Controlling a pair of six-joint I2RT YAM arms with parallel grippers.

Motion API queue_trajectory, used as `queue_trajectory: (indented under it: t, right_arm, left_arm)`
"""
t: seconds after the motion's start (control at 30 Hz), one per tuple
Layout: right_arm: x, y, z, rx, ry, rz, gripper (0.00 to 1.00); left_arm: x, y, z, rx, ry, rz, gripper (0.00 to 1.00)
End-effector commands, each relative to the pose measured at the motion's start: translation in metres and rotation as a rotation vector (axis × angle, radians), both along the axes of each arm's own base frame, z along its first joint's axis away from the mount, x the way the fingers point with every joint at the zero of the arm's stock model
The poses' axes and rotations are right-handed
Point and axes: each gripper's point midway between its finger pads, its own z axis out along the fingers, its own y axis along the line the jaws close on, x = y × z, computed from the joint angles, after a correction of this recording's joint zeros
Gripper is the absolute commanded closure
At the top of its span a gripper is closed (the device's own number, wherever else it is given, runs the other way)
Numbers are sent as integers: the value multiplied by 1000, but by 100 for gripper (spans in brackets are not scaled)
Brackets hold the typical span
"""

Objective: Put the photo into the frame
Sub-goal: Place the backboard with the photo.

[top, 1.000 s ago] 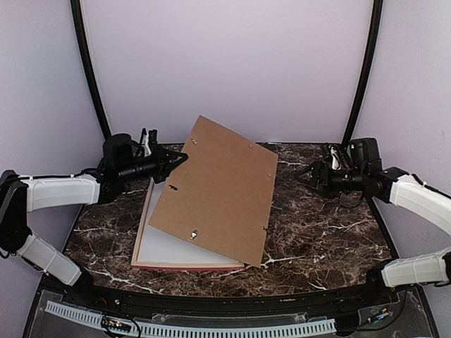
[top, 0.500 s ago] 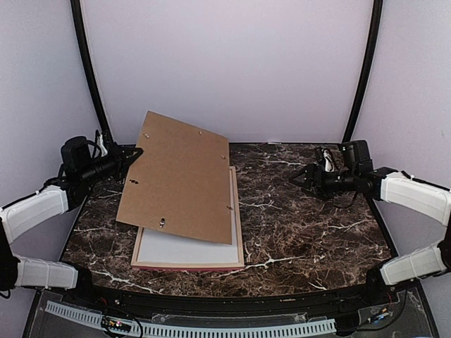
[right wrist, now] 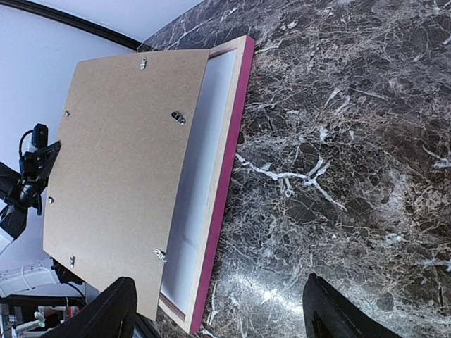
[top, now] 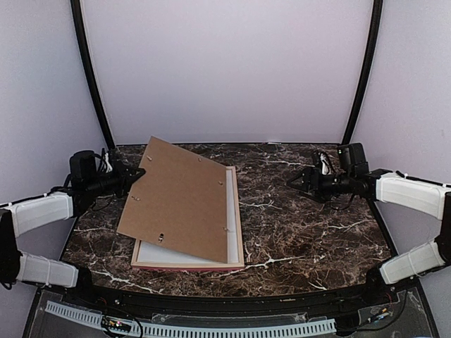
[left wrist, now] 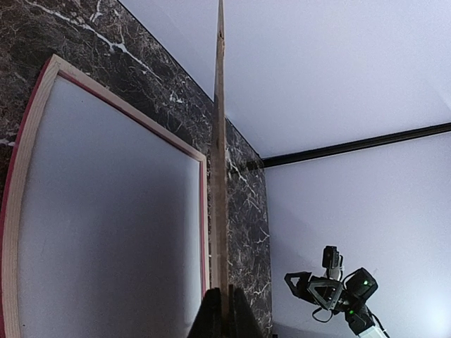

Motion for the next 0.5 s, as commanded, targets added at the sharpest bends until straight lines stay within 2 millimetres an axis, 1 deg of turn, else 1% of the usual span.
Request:
queue_trajectory:
  t: [0.0,0.13,0.17,0.47]
  right_arm:
    - [3,2,0,8,-32,12,18]
    - [3,2,-3,5,-26,13,18]
    - [4,2,-4,5,-25,12,18]
    - [4,2,-8,1,-16,10,18]
  left_arm:
    - [6,-2,12,-55,-75,-12,100]
    - [8,-4,5,-78,-77,-16,100]
    - [8,-4,1,-83,-68,-15,100]
    - [13,-6,-6,-105,-73,-21,100]
